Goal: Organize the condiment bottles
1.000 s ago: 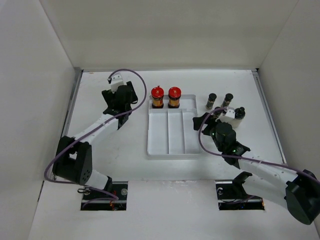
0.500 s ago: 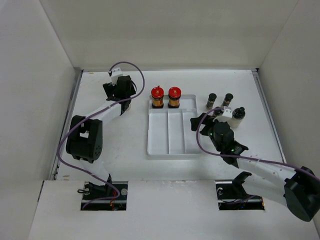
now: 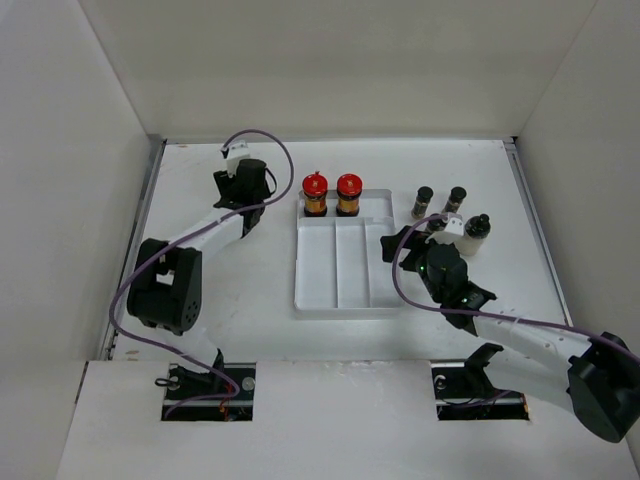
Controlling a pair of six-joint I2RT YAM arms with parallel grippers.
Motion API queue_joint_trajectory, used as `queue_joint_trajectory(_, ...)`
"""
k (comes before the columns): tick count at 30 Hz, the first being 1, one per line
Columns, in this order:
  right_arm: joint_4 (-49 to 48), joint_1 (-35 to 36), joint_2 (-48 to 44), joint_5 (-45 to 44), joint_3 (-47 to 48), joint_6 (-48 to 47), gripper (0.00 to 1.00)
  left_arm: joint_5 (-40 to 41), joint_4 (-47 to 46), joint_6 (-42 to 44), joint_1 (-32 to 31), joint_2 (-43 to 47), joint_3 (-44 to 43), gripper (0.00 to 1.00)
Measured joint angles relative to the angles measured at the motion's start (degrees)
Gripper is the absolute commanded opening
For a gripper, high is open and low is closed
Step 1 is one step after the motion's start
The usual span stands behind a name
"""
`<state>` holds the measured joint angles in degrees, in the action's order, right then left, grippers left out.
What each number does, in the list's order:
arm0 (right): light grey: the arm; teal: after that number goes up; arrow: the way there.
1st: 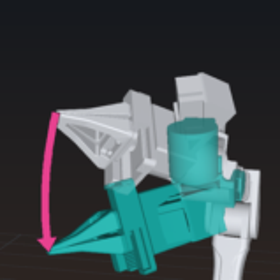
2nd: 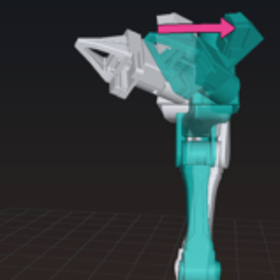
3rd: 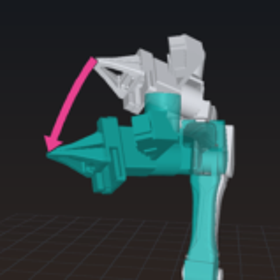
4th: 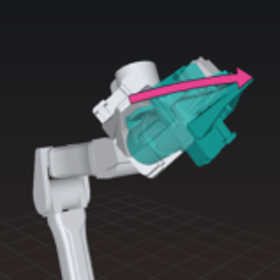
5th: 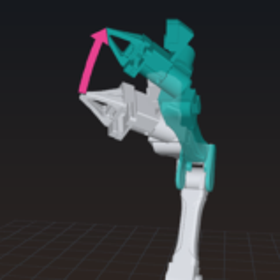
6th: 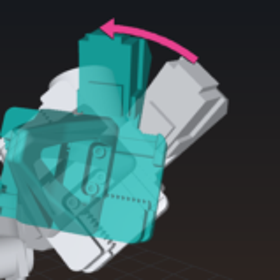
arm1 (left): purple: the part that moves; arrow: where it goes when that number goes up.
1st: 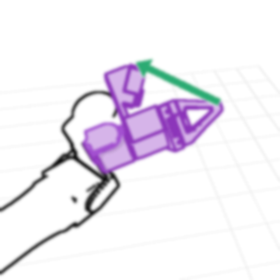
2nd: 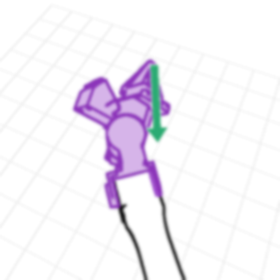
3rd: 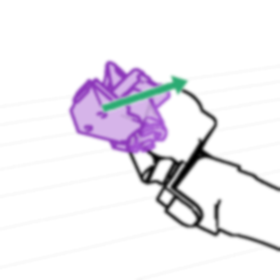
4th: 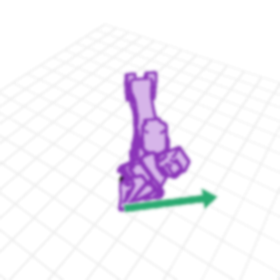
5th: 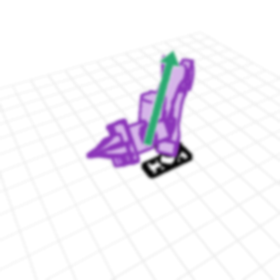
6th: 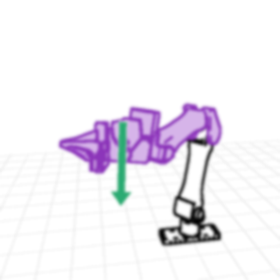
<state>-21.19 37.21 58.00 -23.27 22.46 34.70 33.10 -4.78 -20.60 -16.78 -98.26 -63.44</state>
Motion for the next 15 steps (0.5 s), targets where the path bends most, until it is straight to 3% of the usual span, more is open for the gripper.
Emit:
queue_joint_trajectory(4, -0.1, 0.0, 0.1, 0.0, 0.0, 0.0, 1.00, 1.0, 2.0, 0.0, -3.8, 8.3, 4.2, 0.42)
queue_joint_trajectory(10, -0.1, 0.0, -0.4, 0.0, 0.0, 0.0, 1.00, 1.3, 2.1, -0.6, -15.8, 22.7, 9.9, 0.43)
queue_joint_trajectory(15, -0.2, 0.0, -0.2, 0.0, 0.0, 0.0, 1.00, 1.2, 3.5, -2.0, -23.7, 25.5, 11.3, 0.44)
